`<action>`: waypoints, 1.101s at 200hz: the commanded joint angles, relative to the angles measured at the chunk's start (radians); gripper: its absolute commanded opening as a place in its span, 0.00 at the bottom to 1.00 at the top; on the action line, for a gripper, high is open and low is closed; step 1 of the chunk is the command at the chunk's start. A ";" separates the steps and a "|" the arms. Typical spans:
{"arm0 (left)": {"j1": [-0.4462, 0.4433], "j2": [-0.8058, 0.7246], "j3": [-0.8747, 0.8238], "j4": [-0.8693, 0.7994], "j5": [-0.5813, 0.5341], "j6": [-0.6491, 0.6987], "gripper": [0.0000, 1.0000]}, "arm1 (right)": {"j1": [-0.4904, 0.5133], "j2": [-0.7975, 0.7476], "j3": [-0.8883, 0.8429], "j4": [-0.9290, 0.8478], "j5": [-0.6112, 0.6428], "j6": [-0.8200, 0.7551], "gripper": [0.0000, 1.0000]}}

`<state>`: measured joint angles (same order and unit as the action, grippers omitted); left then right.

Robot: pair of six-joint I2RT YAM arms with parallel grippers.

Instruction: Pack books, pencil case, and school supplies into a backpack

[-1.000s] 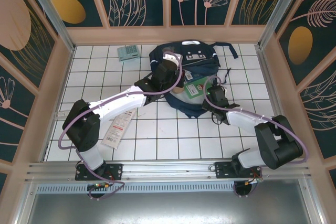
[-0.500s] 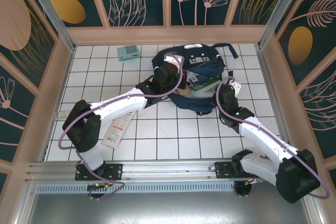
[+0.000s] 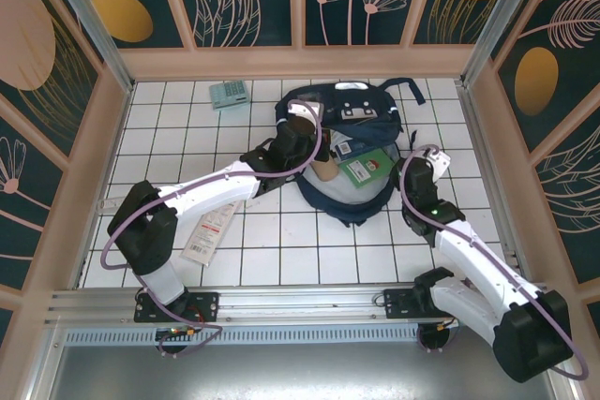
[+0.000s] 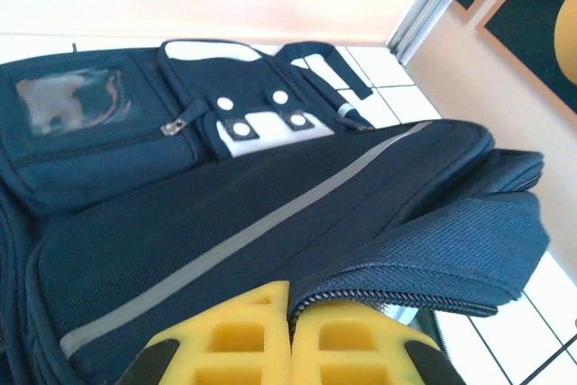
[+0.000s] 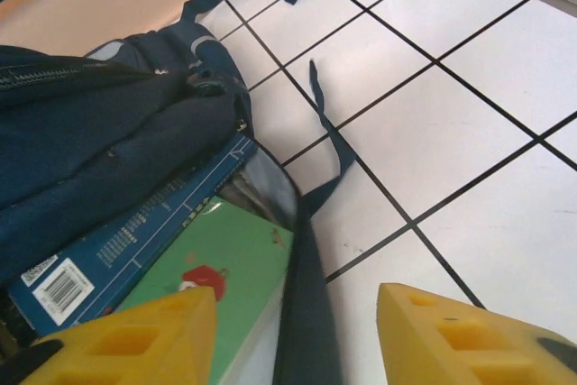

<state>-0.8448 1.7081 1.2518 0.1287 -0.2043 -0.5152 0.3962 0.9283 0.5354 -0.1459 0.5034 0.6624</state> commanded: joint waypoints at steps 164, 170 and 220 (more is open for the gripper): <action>0.029 0.021 0.037 -0.019 0.005 0.004 0.40 | 0.078 0.044 -0.043 0.294 -0.270 -0.179 0.76; 0.028 0.013 0.035 -0.026 -0.011 0.011 0.64 | 0.083 0.044 -0.043 0.295 -0.269 -0.181 0.77; 0.061 -0.048 0.056 -0.110 -0.174 0.058 0.91 | 0.102 0.097 -0.057 0.364 -0.293 -0.209 0.78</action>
<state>-0.8242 1.7115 1.2572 0.0456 -0.2546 -0.4858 0.4885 0.9936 0.4938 0.1474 0.2012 0.4915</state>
